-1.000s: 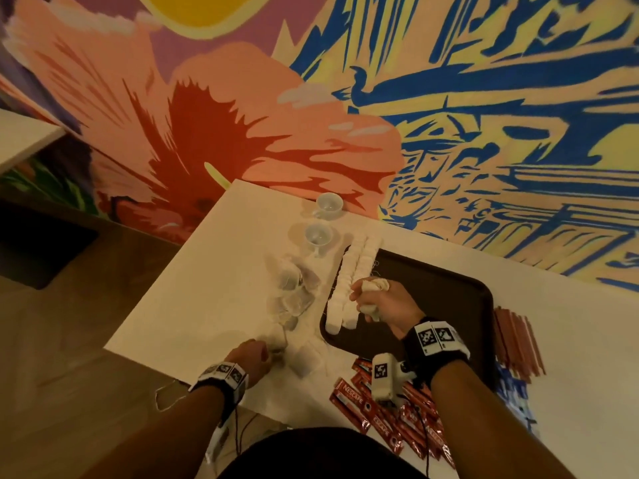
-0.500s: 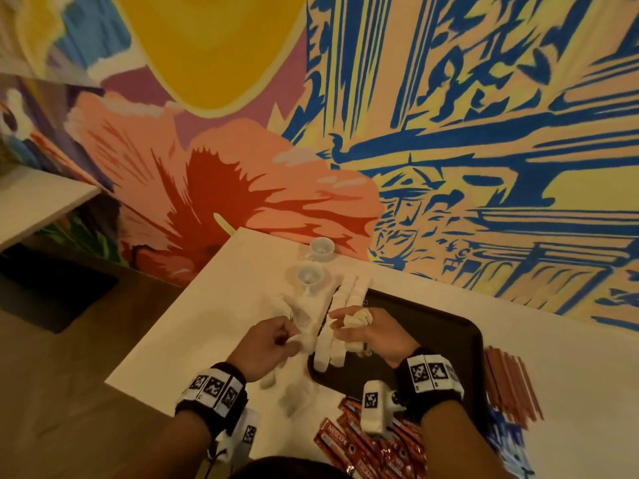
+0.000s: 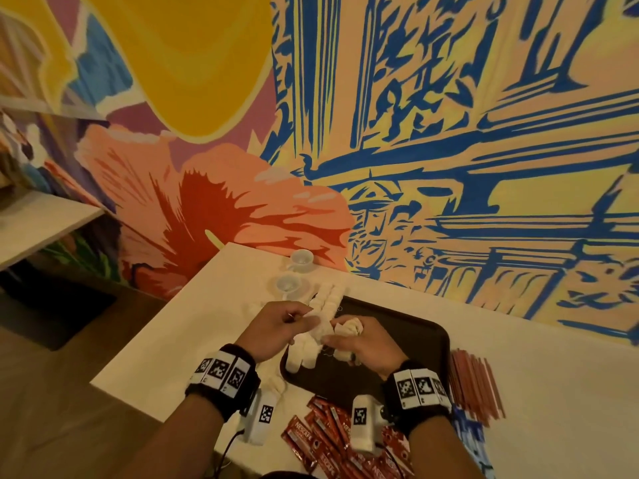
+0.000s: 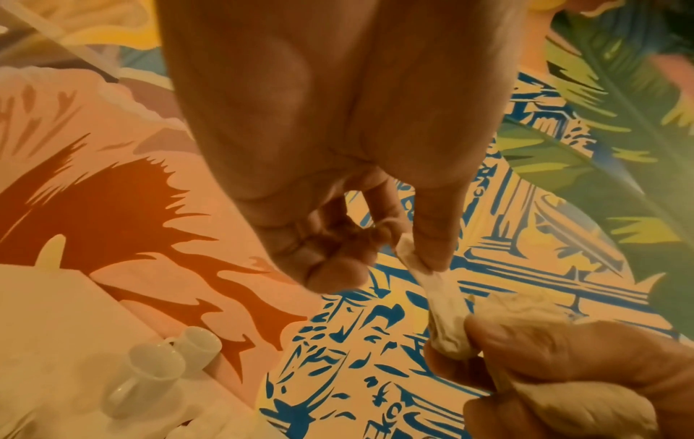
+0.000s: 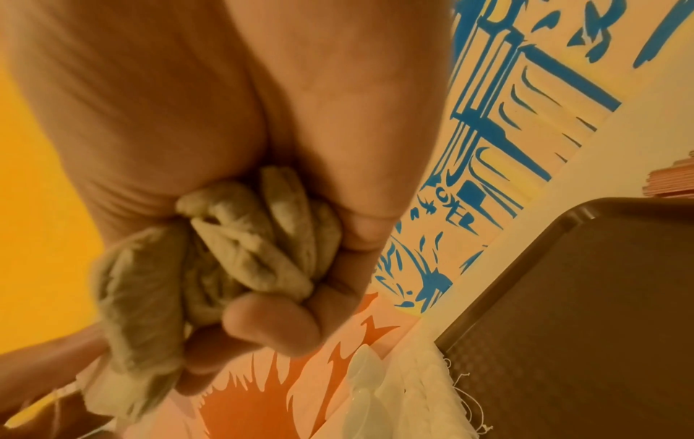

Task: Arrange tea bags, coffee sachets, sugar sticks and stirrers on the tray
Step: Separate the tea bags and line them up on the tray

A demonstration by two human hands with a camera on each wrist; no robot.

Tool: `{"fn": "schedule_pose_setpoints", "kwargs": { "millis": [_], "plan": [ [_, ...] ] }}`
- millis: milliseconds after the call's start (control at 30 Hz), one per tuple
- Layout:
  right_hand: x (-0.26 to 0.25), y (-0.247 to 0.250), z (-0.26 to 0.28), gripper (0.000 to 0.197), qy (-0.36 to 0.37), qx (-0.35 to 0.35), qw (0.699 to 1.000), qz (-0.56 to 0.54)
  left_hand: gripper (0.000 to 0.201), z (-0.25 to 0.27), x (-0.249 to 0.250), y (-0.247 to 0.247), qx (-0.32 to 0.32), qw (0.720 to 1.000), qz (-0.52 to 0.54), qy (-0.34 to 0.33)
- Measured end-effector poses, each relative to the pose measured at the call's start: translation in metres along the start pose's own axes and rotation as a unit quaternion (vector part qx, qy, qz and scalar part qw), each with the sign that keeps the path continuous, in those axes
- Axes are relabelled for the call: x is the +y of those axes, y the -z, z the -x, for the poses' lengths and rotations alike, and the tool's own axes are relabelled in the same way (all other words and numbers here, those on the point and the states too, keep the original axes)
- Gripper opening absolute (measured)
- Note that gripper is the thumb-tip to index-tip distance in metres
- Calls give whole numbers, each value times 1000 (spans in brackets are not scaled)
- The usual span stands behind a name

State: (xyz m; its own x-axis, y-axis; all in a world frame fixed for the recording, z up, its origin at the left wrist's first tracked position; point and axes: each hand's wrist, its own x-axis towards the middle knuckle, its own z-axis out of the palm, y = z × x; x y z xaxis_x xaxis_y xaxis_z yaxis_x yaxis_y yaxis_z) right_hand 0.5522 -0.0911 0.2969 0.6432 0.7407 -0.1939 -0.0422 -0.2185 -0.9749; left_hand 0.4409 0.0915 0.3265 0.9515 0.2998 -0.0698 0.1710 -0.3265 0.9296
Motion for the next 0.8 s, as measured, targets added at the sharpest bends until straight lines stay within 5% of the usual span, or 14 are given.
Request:
{"fn": "schedule_pose_setpoints", "kwargs": {
  "millis": [133, 367, 667, 800],
  "plan": [
    [2, 13, 17, 16, -3, -1, 992, -126, 12, 6, 13, -14, 22, 1000, 21, -6],
    [14, 25, 32, 43, -72, -62, 954, -285, 12, 17, 32, -16, -84, 996, 10, -38],
    [14, 18, 22, 40, -91, -119, 963, -223, 23, 10, 30, -2, -163, 986, -35, -21],
    [7, 15, 12, 39, -63, -62, 975, -205, 31, 1, 17, 4, -106, 994, 32, -2]
  ]
}}
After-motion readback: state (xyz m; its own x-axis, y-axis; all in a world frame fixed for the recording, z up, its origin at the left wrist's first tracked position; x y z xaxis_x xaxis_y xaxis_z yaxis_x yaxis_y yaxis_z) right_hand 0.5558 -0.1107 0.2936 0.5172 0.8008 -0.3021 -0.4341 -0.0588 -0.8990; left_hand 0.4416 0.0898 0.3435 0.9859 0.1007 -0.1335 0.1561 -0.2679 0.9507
